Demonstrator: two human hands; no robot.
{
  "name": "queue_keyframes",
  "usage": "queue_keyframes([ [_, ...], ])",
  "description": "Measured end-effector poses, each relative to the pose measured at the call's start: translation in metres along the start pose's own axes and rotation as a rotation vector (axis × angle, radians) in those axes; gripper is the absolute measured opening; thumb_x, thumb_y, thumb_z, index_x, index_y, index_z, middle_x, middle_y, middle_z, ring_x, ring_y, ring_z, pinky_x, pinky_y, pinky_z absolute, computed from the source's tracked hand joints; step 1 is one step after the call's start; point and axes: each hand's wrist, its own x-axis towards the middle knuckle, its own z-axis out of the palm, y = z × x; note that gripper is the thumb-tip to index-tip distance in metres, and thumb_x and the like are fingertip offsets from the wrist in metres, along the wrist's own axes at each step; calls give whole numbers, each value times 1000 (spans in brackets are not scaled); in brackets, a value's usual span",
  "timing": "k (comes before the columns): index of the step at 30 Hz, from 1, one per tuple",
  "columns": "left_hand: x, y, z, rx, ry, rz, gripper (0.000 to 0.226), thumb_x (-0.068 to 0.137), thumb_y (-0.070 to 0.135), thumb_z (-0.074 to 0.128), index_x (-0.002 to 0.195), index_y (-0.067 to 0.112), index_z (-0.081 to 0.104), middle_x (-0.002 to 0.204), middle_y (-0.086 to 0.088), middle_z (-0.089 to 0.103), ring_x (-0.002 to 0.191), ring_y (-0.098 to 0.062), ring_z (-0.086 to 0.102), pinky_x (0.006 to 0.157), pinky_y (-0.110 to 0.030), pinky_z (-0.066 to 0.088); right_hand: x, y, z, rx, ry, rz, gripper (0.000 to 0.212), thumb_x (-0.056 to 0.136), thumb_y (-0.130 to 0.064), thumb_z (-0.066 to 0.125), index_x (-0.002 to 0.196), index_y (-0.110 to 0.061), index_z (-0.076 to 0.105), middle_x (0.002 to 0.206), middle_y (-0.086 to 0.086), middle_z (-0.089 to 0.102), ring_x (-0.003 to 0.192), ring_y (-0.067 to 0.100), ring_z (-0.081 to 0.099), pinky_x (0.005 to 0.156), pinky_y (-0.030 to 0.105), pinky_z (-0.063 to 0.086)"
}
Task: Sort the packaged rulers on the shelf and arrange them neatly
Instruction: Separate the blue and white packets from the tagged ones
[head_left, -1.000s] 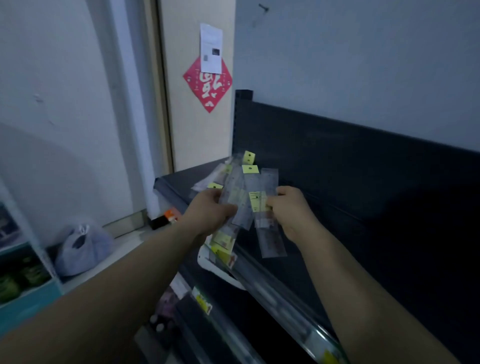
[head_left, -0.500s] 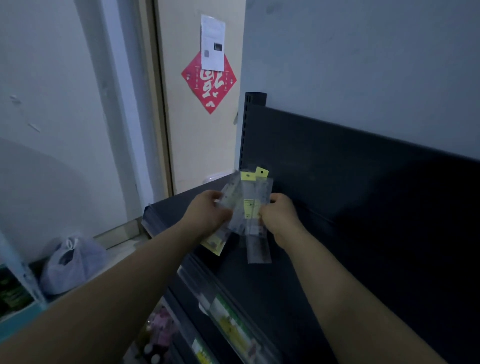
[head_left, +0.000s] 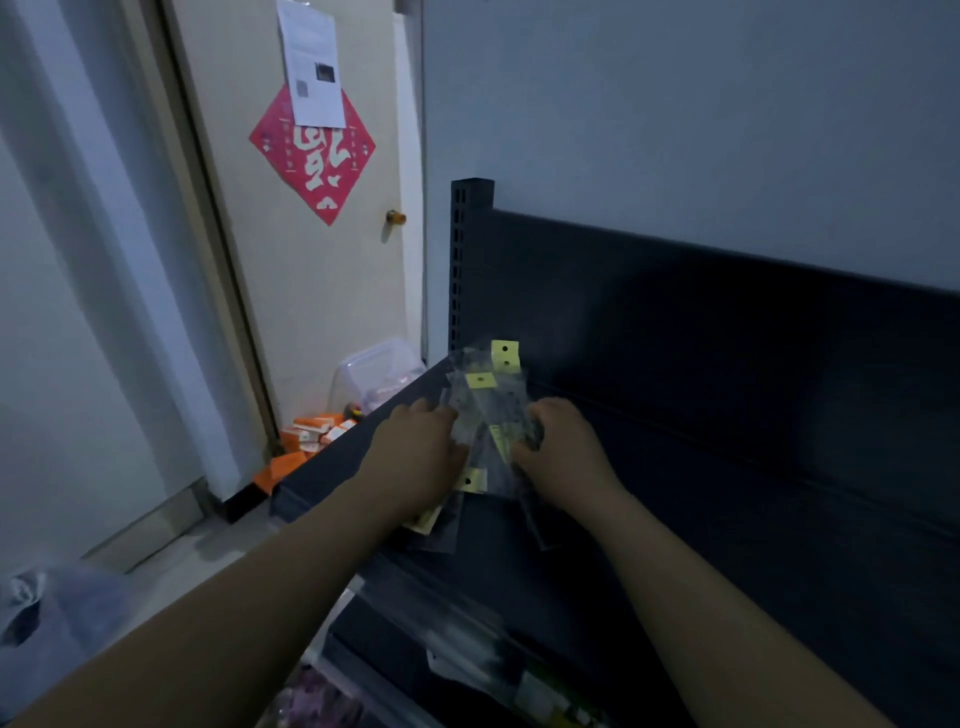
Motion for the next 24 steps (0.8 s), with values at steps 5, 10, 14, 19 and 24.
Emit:
queue_keyframes([
  [5, -1, 17, -12, 50, 80, 255, 41, 94, 41, 46, 130, 23, 55, 129, -2, 57, 116, -25, 51, 96, -38, 43, -21, 6, -22, -204, 69, 59, 57, 94, -35, 54, 143, -11, 39, 153, 7, 30, 141, 20, 26, 116, 31, 23],
  [10, -5, 55, -17, 38, 54, 436, 46, 96, 45, 37, 137, 26, 46, 135, 2, 52, 122, -22, 48, 97, -35, 34, -60, 19, -52, -323, 233, 134, 55, 94, -34, 54, 144, -14, 38, 152, 5, 34, 140, 17, 29, 118, 33, 19],
  [14, -11, 94, -8, -47, 36, 538, 45, 95, 45, 42, 136, 26, 46, 132, 5, 53, 118, -18, 49, 97, -33, 37, -102, 34, -71, -404, 302, 208, 53, 94, -35, 52, 142, -15, 40, 147, 2, 41, 136, 15, 35, 117, 34, 21],
  [19, -26, 144, 4, -105, 11, 686, 47, 90, 49, 37, 125, 23, 56, 120, 0, 61, 106, -24, 57, 88, -36, 46, -153, 56, -100, -460, 399, 297, 51, 92, -33, 55, 139, -14, 46, 140, 1, 50, 129, 15, 43, 115, 37, 26],
  [24, -50, 202, 11, -166, -10, 813, 44, 93, 46, 43, 129, 22, 54, 120, 0, 61, 106, -22, 56, 89, -34, 45, -214, 82, -134, -498, 458, 446, 52, 93, -34, 53, 141, -16, 42, 144, -2, 46, 134, 13, 39, 118, 34, 18],
])
